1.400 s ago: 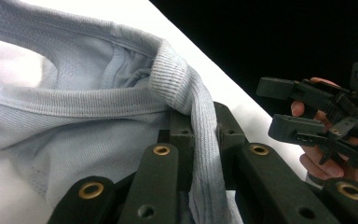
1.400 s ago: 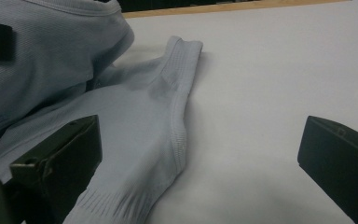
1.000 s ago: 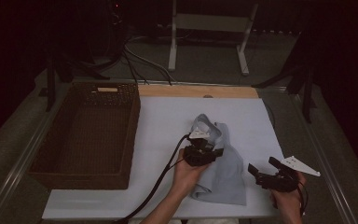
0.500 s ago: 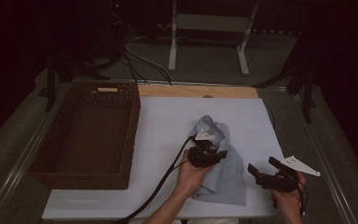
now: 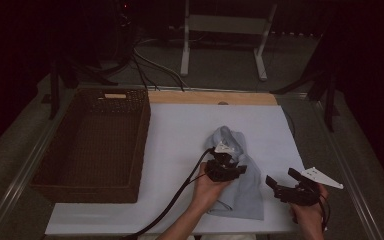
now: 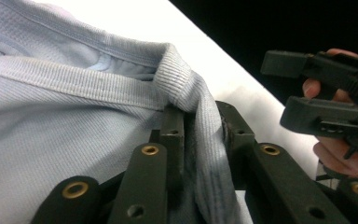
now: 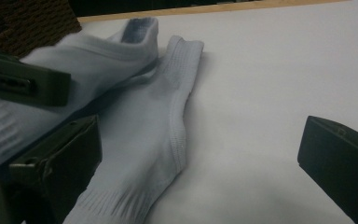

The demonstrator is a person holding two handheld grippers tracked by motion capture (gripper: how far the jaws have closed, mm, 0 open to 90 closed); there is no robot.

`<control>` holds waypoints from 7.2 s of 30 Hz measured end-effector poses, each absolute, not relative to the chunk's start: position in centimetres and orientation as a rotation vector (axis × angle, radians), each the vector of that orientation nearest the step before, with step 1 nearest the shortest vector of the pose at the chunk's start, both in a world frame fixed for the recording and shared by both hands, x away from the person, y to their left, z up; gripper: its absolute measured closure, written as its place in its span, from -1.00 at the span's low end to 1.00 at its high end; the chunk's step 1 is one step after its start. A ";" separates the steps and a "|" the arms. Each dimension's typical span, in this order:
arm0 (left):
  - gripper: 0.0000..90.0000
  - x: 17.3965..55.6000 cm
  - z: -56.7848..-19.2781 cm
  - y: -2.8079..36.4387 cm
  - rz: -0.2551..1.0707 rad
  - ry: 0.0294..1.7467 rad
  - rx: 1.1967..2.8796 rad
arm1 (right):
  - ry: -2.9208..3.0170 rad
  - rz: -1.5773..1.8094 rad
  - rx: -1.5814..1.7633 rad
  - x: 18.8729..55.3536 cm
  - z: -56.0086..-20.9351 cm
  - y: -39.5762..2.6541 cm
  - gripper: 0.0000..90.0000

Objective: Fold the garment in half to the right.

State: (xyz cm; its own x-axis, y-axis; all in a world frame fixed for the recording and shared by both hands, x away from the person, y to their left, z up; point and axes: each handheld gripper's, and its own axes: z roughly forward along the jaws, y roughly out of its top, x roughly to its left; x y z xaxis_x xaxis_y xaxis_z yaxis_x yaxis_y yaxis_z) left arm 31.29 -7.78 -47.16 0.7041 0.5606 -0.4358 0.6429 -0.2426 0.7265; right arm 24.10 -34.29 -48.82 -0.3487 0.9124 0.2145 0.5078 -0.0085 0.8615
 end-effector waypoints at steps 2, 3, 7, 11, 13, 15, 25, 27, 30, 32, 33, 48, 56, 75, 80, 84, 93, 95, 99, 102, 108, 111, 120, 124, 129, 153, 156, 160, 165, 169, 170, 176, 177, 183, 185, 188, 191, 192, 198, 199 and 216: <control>0.66 31.3 -47.3 -7.9 -0.104 0.932 1.926 | 1.862 1.315 1.468 24.1 -48.8 -34.3 -1.00; 0.64 31.3 -47.3 -7.9 -0.104 0.932 1.926 | 1.862 1.315 1.468 24.1 -48.8 -34.3 -1.00; 0.55 31.2 -47.6 -8.2 -0.100 0.918 1.938 | 1.862 1.314 1.468 24.1 -48.8 -34.3 -1.00; 0.45 31.0 -47.8 -8.4 -0.093 0.901 1.954 | 1.861 1.313 1.468 24.1 -48.8 -34.3 -1.00; 0.39 31.0 -47.8 -8.5 -0.092 0.890 1.958 | 1.862 1.311 1.469 24.1 -48.8 -34.3 -1.00; 0.32 30.9 -47.8 -8.5 -0.095 0.884 1.954 | 1.862 1.312 1.468 24.1 -48.8 -34.3 -1.00; -0.15 31.0 -47.2 -7.9 -0.100 0.851 1.923 | 1.863 1.313 1.467 24.1 -48.8 -34.3 -1.00; -0.40 30.9 -47.0 -7.8 -0.061 0.857 1.920 | 1.863 1.313 1.467 24.1 -48.8 -34.3 -1.00; -0.50 30.9 -46.8 -7.5 -0.048 0.858 1.900 | 1.864 1.312 1.468 24.1 -48.8 -34.3 -1.00; -0.53 31.0 -46.7 -7.3 -0.045 0.851 1.896 | 1.864 1.313 1.465 24.1 -48.8 -34.2 -1.00; -0.57 31.0 -46.6 -7.1 -0.045 0.843 1.889 | 1.865 1.312 1.465 24.1 -48.8 -34.2 -1.00; -0.97 30.6 -45.5 -4.1 0.126 0.787 1.879 | 1.866 1.316 1.463 24.1 -48.9 -34.2 -1.00; -0.97 30.5 -45.1 -1.2 0.180 0.781 1.873 | 1.866 1.319 1.466 24.0 -48.9 -34.1 -1.00; -0.97 29.9 -45.6 3.1 0.212 0.801 1.848 | 1.828 1.316 1.466 23.9 -48.8 -33.6 -1.00; -0.97 29.7 -45.8 4.0 0.214 0.813 1.835 | 1.822 1.311 1.480 23.9 -48.7 -33.6 -1.00; -0.97 29.7 -45.7 4.2 0.201 0.816 1.831 | 1.834 1.321 1.473 23.9 -48.4 -33.3 -1.00; -0.97 29.2 -45.7 4.8 0.210 0.812 1.847 | 1.868 1.334 1.451 24.1 -47.0 -32.5 -1.00; -0.97 29.2 -45.8 5.0 0.211 0.816 1.852 | 1.887 1.327 1.439 24.1 -46.8 -32.2 -1.00; -0.97 29.1 -45.8 5.1 0.208 0.819 1.846 | 1.920 1.319 1.427 24.6 -46.6 -31.5 -0.95; -0.97 29.0 -45.7 5.1 0.204 0.816 1.846 | 1.944 1.318 1.420 25.1 -46.6 -30.9 -0.90; -0.97 28.8 -45.7 5.0 0.194 0.817 1.845 | 2.007 1.301 1.427 25.9 -47.2 -30.0 -0.69; -0.97 28.8 -45.6 4.9 0.191 0.815 1.843 | 2.037 1.287 1.428 26.2 -47.5 -29.7 -0.55; -0.97 28.6 -45.7 4.7 0.182 0.814 1.846 | 2.113 1.229 1.411 26.8 -48.4 -28.4 -0.28; -0.97 28.6 -45.7 4.7 0.185 0.813 1.847 | 2.147 1.198 1.409 27.2 -48.8 -27.8 -0.15; -0.97 28.6 -45.7 4.7 0.186 0.811 1.848 | 2.184 1.171 1.432 27.7 -49.4 -27.6 -0.08; -0.97 28.4 -45.7 4.6 0.184 0.804 1.845 | 2.227 1.133 1.390 27.1 -48.6 -26.5 0.83; -0.97 28.4 -45.7 4.6 0.185 0.804 1.847 | 2.201 1.152 1.350 26.6 -47.9 -26.4 0.84; -0.97 28.3 -45.7 4.5 0.183 0.801 1.847 | 2.164 1.168 1.312 26.3 -47.3 -26.4 0.85; -0.97 28.4 -45.8 4.5 0.181 0.801 1.847 | 2.130 1.180 1.316 26.3 -46.8 -26.7 0.86; -0.97 28.4 -45.8 4.5 0.180 0.800 1.847 | 2.103 1.197 1.322 26.1 -46.4 -27.2 0.86; -0.97 28.4 -45.8 4.5 0.180 0.801 1.848 | 2.094 1.200 1.322 26.0 -46.3 -27.3 0.86; -0.97 28.3 -45.7 4.6 0.180 0.802 1.844 | 2.064 1.204 1.342 25.8 -45.8 -28.5 0.86; -0.97 28.3 -45.7 4.6 0.180 0.802 1.843 | 2.059 1.204 1.352 25.8 -45.8 -28.7 0.86; -0.97 28.3 -45.7 4.5 0.181 0.800 1.845 | 2.042 1.190 1.384 25.7 -45.8 -30.0 0.86; -0.97 28.3 -45.7 4.5 0.181 0.799 1.845 | 2.032 1.187 1.394 25.7 -45.9 -30.4 0.86; -0.97 28.4 -45.7 4.6 0.181 0.801 1.843 | 2.017 1.180 1.412 25.6 -45.8 -31.0 0.86; -0.96 28.4 -45.7 4.6 0.181 0.799 1.841 | 2.021 1.151 1.419 25.6 -46.0 -31.4 0.86; -0.97 28.4 -45.7 4.6 0.181 0.799 1.841 | 2.024 1.142 1.423 25.7 -46.1 -31.5 0.86; -0.96 28.3 -45.7 4.5 0.185 0.796 1.849 | 2.069 1.054 1.433 26.1 -47.6 -31.2 0.85; -0.96 28.3 -45.7 4.5 0.188 0.795 1.852 | 2.072 1.044 1.432 26.1 -47.7 -31.1 0.85; -0.96 28.7 -45.3 3.4 0.175 0.765 1.839 | 1.983 1.089 1.483 25.4 -47.2 -30.9 -0.20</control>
State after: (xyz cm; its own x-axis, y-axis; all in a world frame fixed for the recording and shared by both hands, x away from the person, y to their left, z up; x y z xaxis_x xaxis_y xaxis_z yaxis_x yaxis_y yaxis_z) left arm 28.71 3.43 -45.29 0.7821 0.5775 -0.2341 0.4183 -0.2082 0.8841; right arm 25.45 -30.86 -47.17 -0.3336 0.9361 0.1111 0.5961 0.1181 0.7942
